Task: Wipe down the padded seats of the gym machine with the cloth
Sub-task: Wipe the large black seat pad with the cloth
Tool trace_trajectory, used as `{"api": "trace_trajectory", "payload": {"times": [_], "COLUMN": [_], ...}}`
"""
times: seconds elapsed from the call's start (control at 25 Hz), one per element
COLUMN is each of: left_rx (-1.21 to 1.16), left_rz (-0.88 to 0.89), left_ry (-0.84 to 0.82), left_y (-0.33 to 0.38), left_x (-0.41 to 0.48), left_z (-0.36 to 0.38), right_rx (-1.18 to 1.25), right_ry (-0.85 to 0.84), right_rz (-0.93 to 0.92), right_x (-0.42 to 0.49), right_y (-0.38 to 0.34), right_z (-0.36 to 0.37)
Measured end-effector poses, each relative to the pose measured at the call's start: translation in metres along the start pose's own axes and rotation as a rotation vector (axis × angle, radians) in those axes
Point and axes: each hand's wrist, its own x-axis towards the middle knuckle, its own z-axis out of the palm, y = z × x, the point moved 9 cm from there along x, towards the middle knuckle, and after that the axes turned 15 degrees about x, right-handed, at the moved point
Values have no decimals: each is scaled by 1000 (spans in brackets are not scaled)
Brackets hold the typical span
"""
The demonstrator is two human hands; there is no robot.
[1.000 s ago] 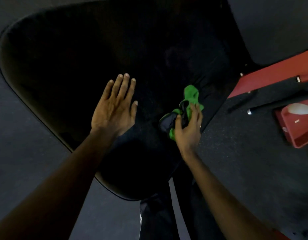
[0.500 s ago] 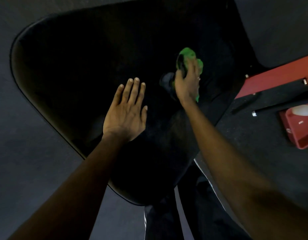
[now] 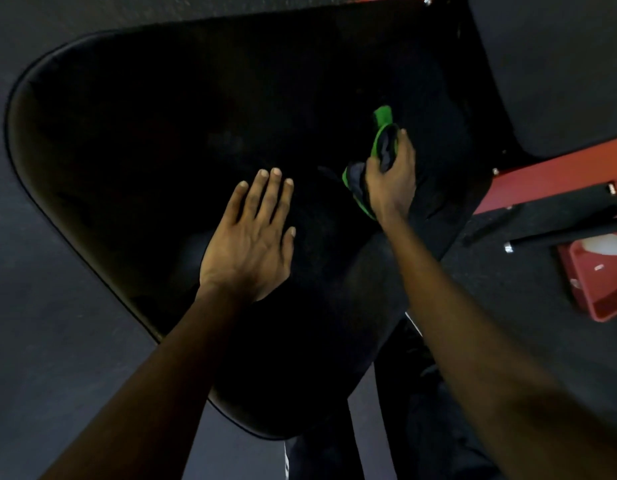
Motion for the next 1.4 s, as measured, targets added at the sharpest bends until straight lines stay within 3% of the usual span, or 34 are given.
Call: {"api": "trace_trajectory", "payload": {"times": [0.08, 0.2, 0.28, 0.36, 0.48, 0.64, 0.8, 1.0, 1.08, 1.16, 1.28, 1.32, 1.4], "left_rx": [-9, -2, 5, -14, -21, -7, -5, -9, -8, -23, -31, -29, -26], "left_rz": [-8, 2, 6, -1, -12, -15, -5, -13, -10, -14, -16, -13, -9], "left_ry": [2, -10, -21, -20, -24, -31, -20, 0, 1, -2, -5, -5, 11], "left_y": [0, 0, 0, -1, -1, -2, -1, -1, -1, -2, -3, -2, 0], "left_x": [1, 2, 2, 3, 4, 4, 2, 2, 3, 3, 4, 4, 4], "left_z": [0, -3, -3, -4, -3, -1, 1, 0, 1, -1, -2, -2, -3], "right_rx": [-1, -52, -148, -155, -89, -39, -86, -22, -33, -28, 3, 22, 54], "right_ry": [5, -320, -506, -444, -298, -237, -253, 70, 122, 39, -319, -363, -292], "right_rz": [-25, -398, -548, -531, -323, -294, -267, 85, 166, 11, -346, -408, -385], "right_x": [6, -45, -62, -24, 30, -35, -92, 40, 55, 19, -64, -63, -19], "right_y": [-22, -77, -82, -79, -73, -71, -16, -5, -14, -42, -66, -70, -69], "right_z": [14, 61, 76, 72, 67, 59, 19, 11, 20, 35, 66, 67, 65]}}
